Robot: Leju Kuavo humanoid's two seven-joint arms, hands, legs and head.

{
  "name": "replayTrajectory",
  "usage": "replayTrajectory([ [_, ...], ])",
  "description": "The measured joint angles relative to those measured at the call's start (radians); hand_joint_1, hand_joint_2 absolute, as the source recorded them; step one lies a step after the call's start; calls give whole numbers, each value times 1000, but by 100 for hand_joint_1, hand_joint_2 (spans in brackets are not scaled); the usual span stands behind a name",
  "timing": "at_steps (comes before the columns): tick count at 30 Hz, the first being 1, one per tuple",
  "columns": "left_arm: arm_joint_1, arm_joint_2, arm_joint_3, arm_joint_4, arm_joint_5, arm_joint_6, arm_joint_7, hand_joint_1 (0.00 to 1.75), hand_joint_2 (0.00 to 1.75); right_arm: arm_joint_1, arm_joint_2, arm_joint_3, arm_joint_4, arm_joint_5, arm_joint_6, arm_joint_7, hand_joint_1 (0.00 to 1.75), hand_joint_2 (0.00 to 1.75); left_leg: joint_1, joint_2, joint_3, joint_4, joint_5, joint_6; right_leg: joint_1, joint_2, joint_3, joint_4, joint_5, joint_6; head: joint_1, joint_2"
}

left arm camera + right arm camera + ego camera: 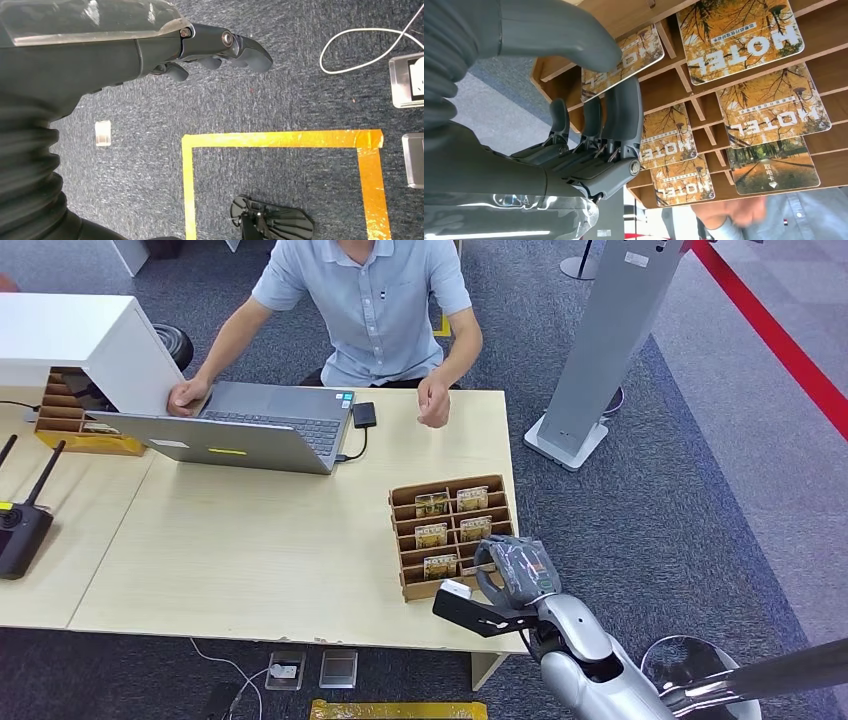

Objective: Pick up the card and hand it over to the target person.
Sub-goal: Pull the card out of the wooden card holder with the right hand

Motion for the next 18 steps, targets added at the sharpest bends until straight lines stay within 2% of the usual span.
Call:
replayTrajectory([
  [14,0,1,-10,-4,-15,19,-3,0,175,1,3,6,9,-11,-2,2,156,175,0,0,0,0,0,0,0,0,0,0,0,0,0,0],
  [18,1,-2,-23,-7,-28,42,1,0,175,2,1,5,8,-13,-4,3,159,175,0,0,0,0,0,0,0,0,0,0,0,0,0,0],
])
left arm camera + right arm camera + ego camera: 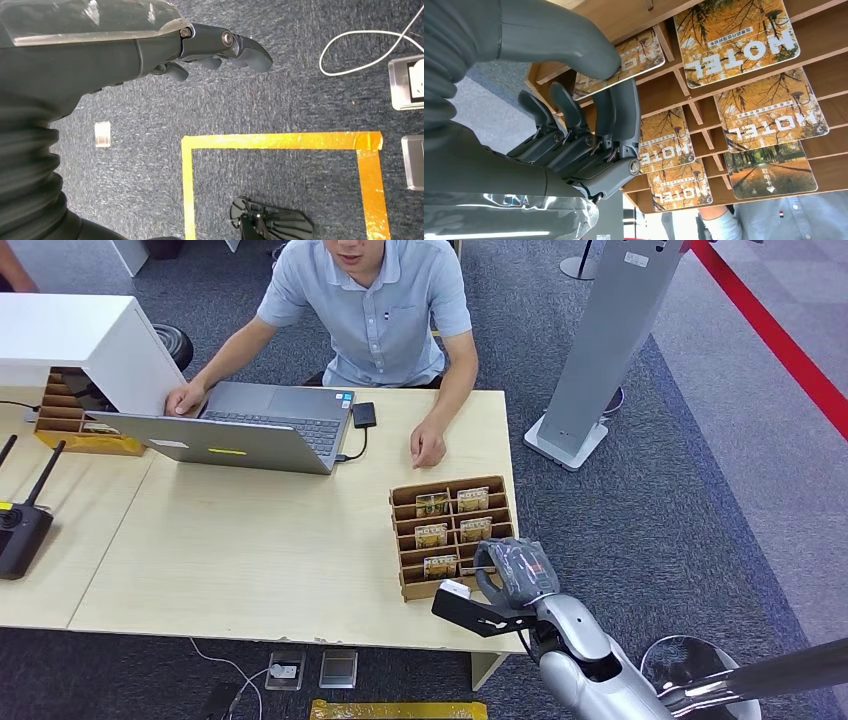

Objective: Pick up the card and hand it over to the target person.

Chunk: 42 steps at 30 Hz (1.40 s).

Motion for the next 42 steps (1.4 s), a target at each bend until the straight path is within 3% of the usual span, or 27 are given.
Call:
replayTrajectory([
  [12,-1,7,22,7,26,11,8,0,175,-11,-7,-10,-24,-11,-11,1,159,175,0,0,-1,0,0,0,0,0,-1,0,0,0,0,0],
  [16,-1,8,24,6,35,7,11,0,175,-63,-54,-73,-174,-67,11,23,159,175,0,1,-2,1,0,0,0,1,-2,2,0,0,0,0],
  [21,-1,11,24,4,36,-6,10,0,175,-226,-148,-159,-447,-292,157,71,159,175,-2,3,-8,7,-1,1,-2,3,-10,8,0,1,0,0],
  [23,0,8,24,4,39,-6,10,0,175,-292,-153,-198,-515,-359,180,73,159,175,-2,2,-9,7,0,1,-2,3,-11,9,0,1,0,0],
  [27,0,-2,24,3,46,-3,5,0,175,-372,-109,-228,-522,-383,178,55,159,175,-3,4,-11,8,1,1,-3,4,-13,10,2,1,0,0],
  [36,0,-6,24,1,41,-4,7,0,175,-410,2,-162,-302,-386,157,-55,159,175,-1,2,-3,2,3,1,-1,2,-5,3,3,0,0,0],
  [42,-9,-18,12,-1,23,-10,1,0,175,-444,105,-116,5,-233,-26,-153,159,175,-1,5,0,-1,4,0,-1,5,-2,1,5,0,0,0],
])
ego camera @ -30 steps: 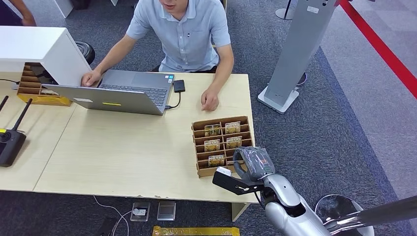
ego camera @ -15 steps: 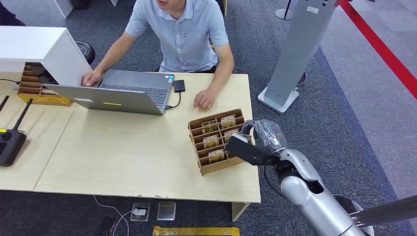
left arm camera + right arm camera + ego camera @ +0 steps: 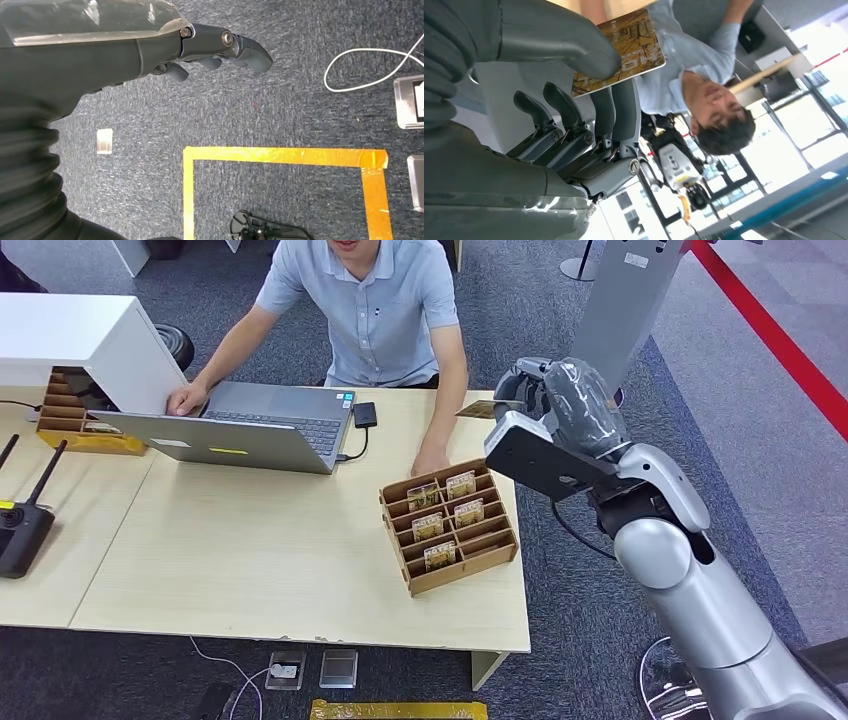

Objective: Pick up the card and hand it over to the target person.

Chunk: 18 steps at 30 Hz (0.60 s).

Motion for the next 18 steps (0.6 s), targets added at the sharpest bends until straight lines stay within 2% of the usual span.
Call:
replayTrajectory([
  [7,-20,-10,-10,1,-16,-1,8,0,175,-12,84,-6,279,111,-193,-94,159,175,0,-1,0,-1,0,0,0,-1,1,-1,0,0,0,0],
  [11,-18,-8,-4,1,-17,4,17,0,175,-12,109,0,353,128,-215,-112,159,175,0,-2,0,0,0,0,1,-3,2,0,-1,0,0,0],
  [18,-13,-4,2,2,-12,8,20,0,175,-10,122,5,389,131,-219,-121,159,175,1,-3,0,0,0,0,1,-3,1,-1,-1,0,0,0],
])
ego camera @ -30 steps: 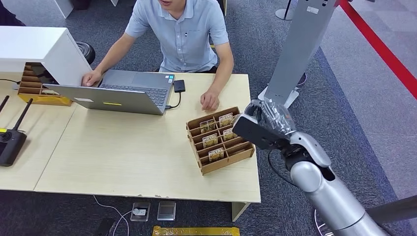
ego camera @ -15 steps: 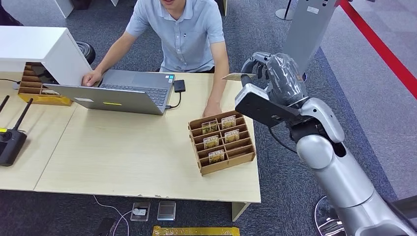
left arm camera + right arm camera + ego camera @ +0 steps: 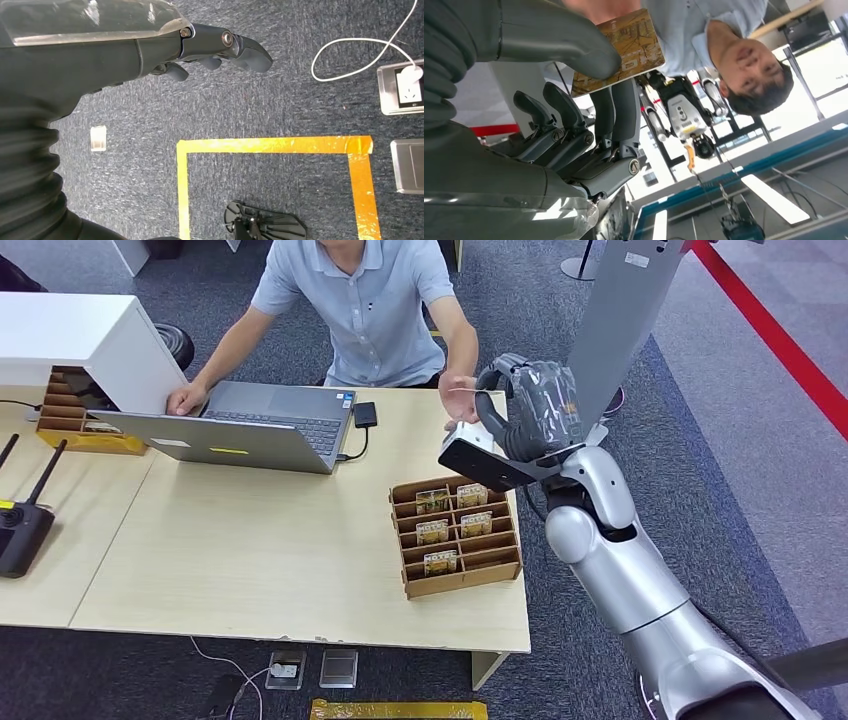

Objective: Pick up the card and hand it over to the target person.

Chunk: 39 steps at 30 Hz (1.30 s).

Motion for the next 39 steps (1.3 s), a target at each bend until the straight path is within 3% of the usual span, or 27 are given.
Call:
replayTrajectory([
  [19,-4,2,-8,5,-10,-47,-32,0,175,-1,2,7,19,-11,12,-9,159,175,0,-2,-2,1,0,0,0,-3,-2,1,-1,0,0,0],
  [23,-2,2,-9,2,-12,-47,-43,0,175,0,1,10,12,-16,18,-6,0,175,0,-2,-2,1,0,0,0,-2,-2,1,-1,0,0,0],
  [25,-2,2,4,1,0,-41,-48,0,175,1,-1,15,2,-20,24,-1,0,175,0,-3,-2,1,0,0,0,-2,-1,1,0,0,0,0],
  [29,0,-2,-1,-3,22,-20,-76,0,0,4,-4,18,-8,-30,26,4,0,175,0,-2,-3,2,0,0,0,-2,-2,1,-1,0,0,0],
  [31,0,-6,2,-3,31,1,-91,0,0,7,-9,18,-15,-35,28,5,0,175,0,-2,-3,2,0,0,0,-2,-2,1,-1,0,0,0],
  [35,-1,-22,-17,-12,25,96,-126,0,175,15,-20,17,-37,-46,33,14,0,175,0,-3,-3,2,0,1,0,-3,-2,1,-1,0,0,0],
  [39,-1,-44,-21,-17,28,252,-177,0,175,24,-30,18,-58,-53,39,23,0,175,0,-4,-3,2,0,1,0,-4,-2,1,-1,0,0,0],
])
